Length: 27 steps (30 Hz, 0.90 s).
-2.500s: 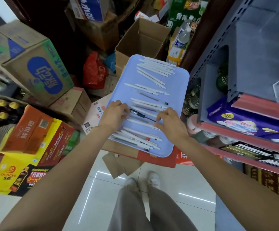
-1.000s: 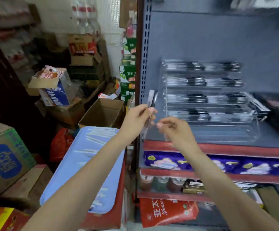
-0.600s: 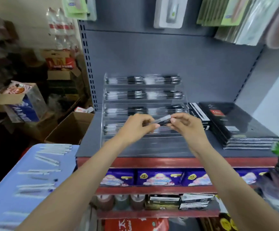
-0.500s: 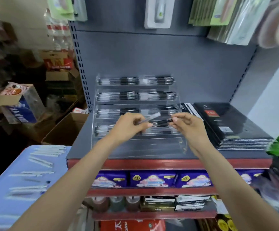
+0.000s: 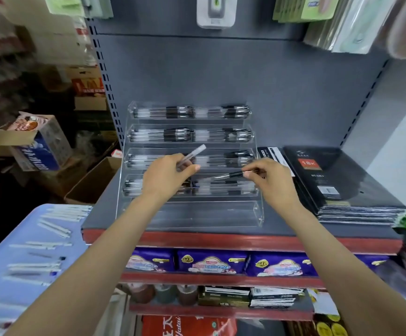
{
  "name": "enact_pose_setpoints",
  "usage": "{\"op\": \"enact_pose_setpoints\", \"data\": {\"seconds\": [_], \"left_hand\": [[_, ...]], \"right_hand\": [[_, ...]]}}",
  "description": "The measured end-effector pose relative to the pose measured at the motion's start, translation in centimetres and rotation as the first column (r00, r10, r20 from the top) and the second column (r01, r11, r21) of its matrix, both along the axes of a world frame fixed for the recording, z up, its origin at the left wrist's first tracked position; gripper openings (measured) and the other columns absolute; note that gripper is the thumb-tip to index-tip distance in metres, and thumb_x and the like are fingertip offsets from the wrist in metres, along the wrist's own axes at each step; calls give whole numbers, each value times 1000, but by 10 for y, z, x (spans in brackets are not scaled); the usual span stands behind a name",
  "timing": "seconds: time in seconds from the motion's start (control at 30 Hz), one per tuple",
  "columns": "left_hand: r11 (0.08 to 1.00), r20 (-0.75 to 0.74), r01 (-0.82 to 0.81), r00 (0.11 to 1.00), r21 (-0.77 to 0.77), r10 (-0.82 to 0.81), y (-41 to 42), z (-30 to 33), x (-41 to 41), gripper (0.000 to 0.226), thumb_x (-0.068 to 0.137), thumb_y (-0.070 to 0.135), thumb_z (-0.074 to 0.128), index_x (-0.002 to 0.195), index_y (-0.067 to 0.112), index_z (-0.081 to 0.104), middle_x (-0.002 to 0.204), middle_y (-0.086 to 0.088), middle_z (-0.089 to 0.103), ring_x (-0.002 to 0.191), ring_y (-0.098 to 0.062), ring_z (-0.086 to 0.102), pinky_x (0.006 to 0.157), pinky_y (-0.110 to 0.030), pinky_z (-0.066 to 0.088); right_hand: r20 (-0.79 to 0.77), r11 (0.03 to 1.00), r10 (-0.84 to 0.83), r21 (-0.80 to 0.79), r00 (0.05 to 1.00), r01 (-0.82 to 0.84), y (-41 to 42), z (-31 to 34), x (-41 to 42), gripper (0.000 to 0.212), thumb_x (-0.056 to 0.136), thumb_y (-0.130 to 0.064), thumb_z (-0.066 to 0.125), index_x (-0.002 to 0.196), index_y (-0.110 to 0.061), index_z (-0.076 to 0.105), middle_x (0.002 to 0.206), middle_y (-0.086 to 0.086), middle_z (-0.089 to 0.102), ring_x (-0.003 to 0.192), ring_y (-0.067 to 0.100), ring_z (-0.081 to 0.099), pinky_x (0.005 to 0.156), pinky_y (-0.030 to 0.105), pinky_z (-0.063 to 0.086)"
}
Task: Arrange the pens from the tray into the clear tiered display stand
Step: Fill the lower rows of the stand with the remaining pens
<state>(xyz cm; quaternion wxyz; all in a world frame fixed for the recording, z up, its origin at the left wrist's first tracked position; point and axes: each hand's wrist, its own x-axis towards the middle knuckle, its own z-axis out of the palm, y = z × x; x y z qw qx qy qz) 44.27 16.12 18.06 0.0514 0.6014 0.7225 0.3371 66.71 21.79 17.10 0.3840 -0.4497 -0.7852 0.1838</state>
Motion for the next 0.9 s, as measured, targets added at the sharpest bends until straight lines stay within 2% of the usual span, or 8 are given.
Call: {"op": "enact_pose_setpoints", "data": {"seconds": [0.1,0.23,0.3,0.4,0.53,0.6,0.7,0.9], "left_hand": [[1000,9,-13,1000,21,13,-3,-3,0,25,94,42,45,89,22,58,63,7,52,65,-19,47,51,-29,29],[986,105,156,981,57,-161,3,-4,5,23,98,20,37,102,16,59,95,-3,65,80,-18,48,62,-30,35],[971,60,236,969,46,-239,5,-5,8,22,98,16,40,109,11,59,86,-6,61,71,-17,44,60,-25,29],[955,-37,297,954,0,-297,6,-8,9,30,97,12,46,125,10,56,87,-8,53,81,-20,46,65,-20,25],[942,11,336,942,-26,-335,5,-7,17,32,94,10,51,126,13,55,105,-6,64,95,-19,57,80,-18,38],[941,38,335,942,-40,-334,7,-6,22,19,93,12,54,112,14,53,102,-3,67,87,-16,59,76,-20,42],[940,37,336,942,-51,-335,10,-7,27,8,92,12,57,96,17,52,92,1,64,88,-17,61,82,-33,49],[952,-125,296,945,-71,-303,19,-9,42,19,91,19,59,107,14,67,100,-5,60,96,-19,59,89,-36,49]], "right_hand": [[123,998,-18,64,992,10,6,-5,4,14,84,-7,66,96,-7,73,93,2,64,77,11,55,71,4,38],[270,991,-22,130,963,-14,9,-11,2,19,87,-5,61,103,-7,71,105,10,67,101,24,57,89,31,47],[343,985,-13,167,939,-48,9,-12,0,20,88,-4,60,104,-6,71,104,10,68,101,26,57,89,37,49],[416,973,-5,211,910,-91,12,-15,-1,20,87,-1,60,103,-5,72,106,12,67,100,29,57,91,35,48],[152,984,-73,173,986,46,6,-19,8,30,85,-3,63,114,-9,65,119,6,56,114,19,49,94,18,34],[34,993,-97,72,995,94,3,-21,15,38,85,-6,63,122,-13,59,122,3,52,112,13,49,93,13,32],[-55,988,-74,-143,996,65,0,-25,20,51,86,-7,63,134,-16,47,121,0,50,103,7,50,85,18,41],[-177,929,20,-360,984,-84,-5,-25,19,51,91,1,52,138,-18,42,109,-5,55,96,6,55,90,22,45]]}}
